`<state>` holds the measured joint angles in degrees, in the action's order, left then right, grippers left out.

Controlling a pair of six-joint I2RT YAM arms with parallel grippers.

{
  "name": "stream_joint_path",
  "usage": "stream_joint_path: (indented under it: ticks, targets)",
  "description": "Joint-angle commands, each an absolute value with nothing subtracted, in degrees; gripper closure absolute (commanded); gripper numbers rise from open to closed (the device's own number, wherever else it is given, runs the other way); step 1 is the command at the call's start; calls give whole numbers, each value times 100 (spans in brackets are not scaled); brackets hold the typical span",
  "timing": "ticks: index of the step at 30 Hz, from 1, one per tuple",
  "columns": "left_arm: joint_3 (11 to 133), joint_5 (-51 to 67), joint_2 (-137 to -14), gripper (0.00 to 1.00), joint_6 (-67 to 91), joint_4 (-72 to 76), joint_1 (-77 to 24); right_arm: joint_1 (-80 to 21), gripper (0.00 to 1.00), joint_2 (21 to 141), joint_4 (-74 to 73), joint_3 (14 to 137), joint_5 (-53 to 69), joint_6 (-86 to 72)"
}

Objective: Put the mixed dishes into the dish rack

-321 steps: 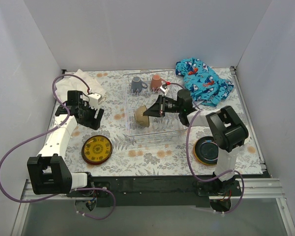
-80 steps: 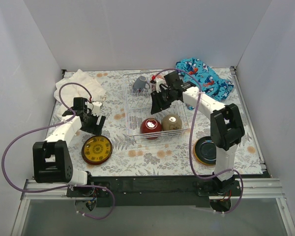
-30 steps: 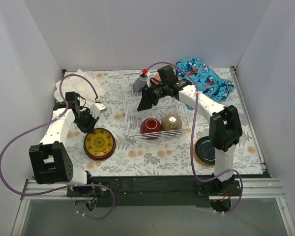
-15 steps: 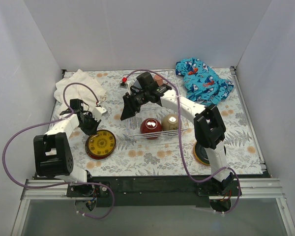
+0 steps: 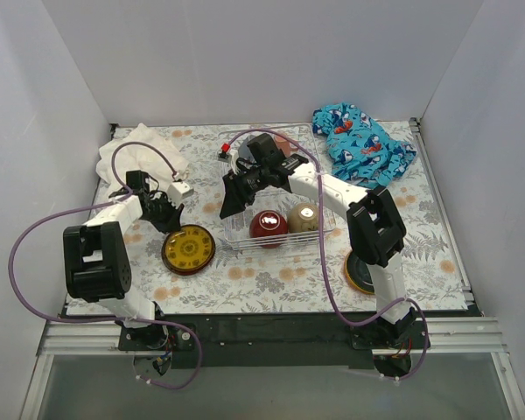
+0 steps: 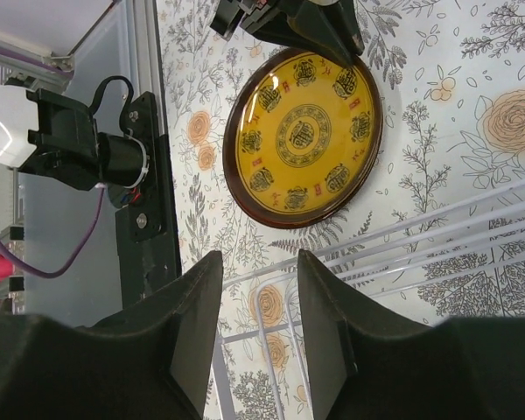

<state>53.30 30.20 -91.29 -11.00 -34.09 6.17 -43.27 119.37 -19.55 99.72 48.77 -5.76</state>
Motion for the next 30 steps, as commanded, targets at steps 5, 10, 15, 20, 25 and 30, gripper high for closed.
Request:
stream_joint_path:
  ticks: [5, 10, 15, 20, 25, 30]
  targets:
    - [5669, 3208, -8746, 100, -1195, -3506, 598, -4438, 52, 12006, -1890, 10441, 4913, -483]
    - [5546, 3226, -8053, 100, -1248, -3735, 606, -4474, 52, 12313, -1890, 10643, 5027, -448]
    - [5353, 3234, -7331, 100, -1344, -3867, 615, -4553, 48, 12743, -1881, 10959, 5264, -361]
    - [5045, 3252, -6567, 100, -1546, -3955, 633, -4570, 43, 13174, -1881, 11381, 5563, -185]
    - [5282, 3445, -6355, 100, -1591, -4491, 659, -4579, 40, 13543, -1635, 11803, 5765, -237]
    - [5607, 3674, -6196, 100, -1468, -4728, 659, -4605, 38, 13859, -1407, 12006, 6081, -386]
